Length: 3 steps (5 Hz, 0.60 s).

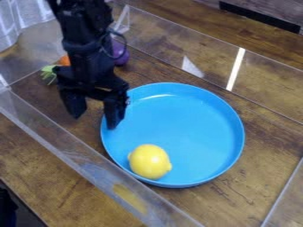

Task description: Remove the purple eggplant from the blue tray and put it on the table

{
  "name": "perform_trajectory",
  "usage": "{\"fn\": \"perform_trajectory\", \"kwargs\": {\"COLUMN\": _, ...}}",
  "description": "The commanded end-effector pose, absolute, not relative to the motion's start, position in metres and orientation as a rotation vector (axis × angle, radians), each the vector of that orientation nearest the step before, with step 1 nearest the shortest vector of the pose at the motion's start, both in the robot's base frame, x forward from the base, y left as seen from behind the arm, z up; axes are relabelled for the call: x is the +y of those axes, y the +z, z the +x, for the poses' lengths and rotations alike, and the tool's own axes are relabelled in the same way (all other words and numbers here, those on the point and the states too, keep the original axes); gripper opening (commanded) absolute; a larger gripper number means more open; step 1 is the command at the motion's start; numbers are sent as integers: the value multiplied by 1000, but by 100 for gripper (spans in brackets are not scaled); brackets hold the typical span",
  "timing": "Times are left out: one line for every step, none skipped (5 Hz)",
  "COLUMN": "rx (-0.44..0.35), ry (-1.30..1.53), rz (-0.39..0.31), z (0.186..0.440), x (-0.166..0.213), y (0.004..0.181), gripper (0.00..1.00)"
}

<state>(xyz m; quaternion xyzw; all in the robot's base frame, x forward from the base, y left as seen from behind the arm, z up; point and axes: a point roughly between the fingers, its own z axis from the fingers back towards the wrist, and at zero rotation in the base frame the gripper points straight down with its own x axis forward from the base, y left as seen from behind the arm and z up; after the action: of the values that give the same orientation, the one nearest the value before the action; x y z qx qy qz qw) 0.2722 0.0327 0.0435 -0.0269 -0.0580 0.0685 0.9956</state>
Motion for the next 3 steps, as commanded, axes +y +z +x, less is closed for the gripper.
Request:
{"fn": "perform_trajectory", "kwargs": {"rx": -199, "ry": 119, "rz": -55, "z": 273, "x": 43, "y": 55, "gripper": 100}}
{"fn": "perform_trajectory", "kwargs": {"rx": -202, "ry": 113, "rz": -54, "z": 272, "x": 38, "y": 47, "gripper": 100}}
{"fn": "perform_trajectory", "kwargs": {"rx": -199, "ry": 104, "rz": -54, "z": 272, "x": 29, "y": 38, "gripper": 100}}
